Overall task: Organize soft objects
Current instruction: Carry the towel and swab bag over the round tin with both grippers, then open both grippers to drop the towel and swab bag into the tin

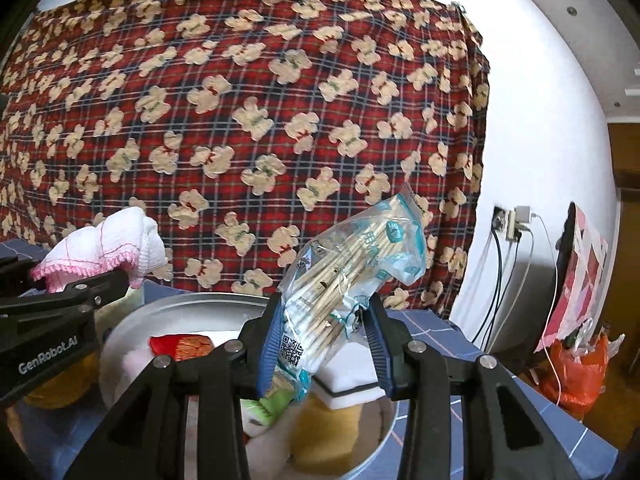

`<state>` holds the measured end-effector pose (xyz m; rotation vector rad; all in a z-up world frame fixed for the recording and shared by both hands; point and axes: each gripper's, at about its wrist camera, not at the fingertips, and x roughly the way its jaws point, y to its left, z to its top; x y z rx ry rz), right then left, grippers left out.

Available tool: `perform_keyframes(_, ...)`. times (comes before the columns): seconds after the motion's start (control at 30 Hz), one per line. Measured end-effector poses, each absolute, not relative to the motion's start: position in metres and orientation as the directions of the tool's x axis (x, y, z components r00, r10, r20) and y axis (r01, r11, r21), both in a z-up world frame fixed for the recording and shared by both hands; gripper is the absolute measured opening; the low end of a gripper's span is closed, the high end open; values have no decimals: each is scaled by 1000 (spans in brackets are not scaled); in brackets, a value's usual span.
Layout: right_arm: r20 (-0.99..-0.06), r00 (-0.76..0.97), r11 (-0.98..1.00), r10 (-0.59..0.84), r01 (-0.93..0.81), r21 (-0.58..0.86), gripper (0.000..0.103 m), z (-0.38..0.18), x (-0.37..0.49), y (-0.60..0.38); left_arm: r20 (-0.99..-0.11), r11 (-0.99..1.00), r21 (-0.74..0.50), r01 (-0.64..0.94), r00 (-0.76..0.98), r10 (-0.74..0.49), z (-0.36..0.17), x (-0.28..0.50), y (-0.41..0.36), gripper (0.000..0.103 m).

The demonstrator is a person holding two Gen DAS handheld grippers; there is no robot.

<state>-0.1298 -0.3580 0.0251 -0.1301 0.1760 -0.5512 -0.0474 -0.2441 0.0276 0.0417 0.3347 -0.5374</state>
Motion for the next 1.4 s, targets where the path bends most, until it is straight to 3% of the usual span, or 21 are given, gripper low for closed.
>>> perform_keyframes(0.9,-190,810,830,-555,525,-186,43,22,-100,-404,-400,842,-54,537,761,-511,15,-37,-290,47)
perform_keyframes(1.4,-273,819,862,-504,459,-216,43,15,-81,-404,-446,849,-62,525,746,-494,8,-29,-293,47)
